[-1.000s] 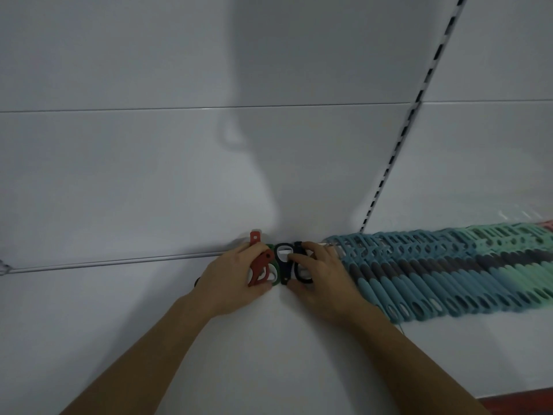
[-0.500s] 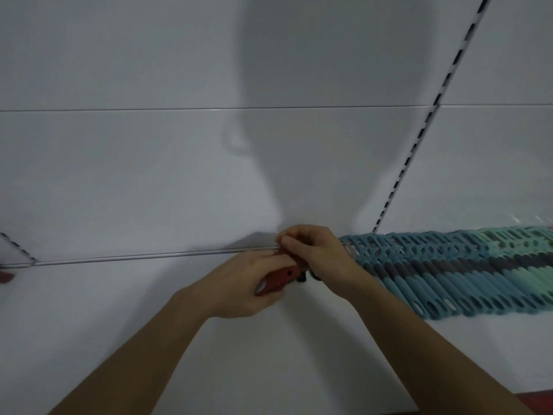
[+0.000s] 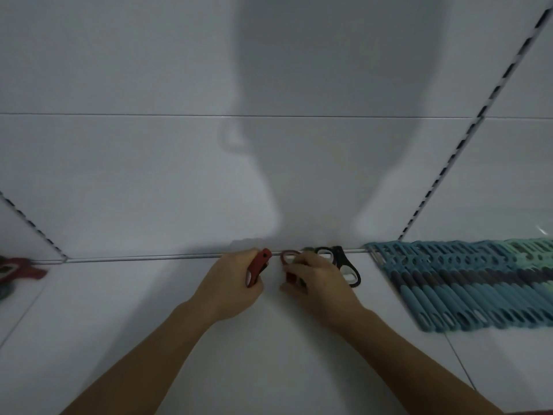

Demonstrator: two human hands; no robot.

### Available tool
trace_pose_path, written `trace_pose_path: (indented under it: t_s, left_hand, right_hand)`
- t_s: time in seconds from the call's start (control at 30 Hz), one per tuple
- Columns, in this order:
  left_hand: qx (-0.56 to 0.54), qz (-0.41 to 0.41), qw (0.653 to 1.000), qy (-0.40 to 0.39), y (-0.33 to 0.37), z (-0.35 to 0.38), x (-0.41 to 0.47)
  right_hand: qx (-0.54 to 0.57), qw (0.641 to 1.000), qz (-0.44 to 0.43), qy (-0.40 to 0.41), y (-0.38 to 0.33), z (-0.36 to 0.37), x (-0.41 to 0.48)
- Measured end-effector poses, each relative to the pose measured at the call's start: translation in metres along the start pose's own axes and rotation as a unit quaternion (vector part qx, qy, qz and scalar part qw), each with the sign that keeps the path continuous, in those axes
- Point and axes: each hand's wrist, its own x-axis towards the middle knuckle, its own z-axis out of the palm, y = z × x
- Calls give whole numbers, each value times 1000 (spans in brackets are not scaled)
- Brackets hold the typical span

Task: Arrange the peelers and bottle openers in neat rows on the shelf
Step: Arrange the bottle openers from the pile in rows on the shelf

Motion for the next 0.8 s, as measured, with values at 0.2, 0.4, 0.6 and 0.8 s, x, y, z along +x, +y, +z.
trace_pose_path:
  t_s: [0.2, 0.4, 0.6, 0.8]
  left_hand:
    - [53, 74, 996, -14, 1, 9, 15]
    - [101, 93, 988, -74, 1, 19, 24]
    - [125, 98, 984, -80, 4, 22, 25]
    - [139, 102, 982, -78, 9, 27, 28]
  right_hand:
    - [-72, 988, 95, 95, 23, -9, -18]
    - [-57, 968, 240, 50, 47, -16, -36]
    - [-64, 967, 244, 26, 44, -16, -38]
    - [-79, 970, 229, 31, 46, -13, -39]
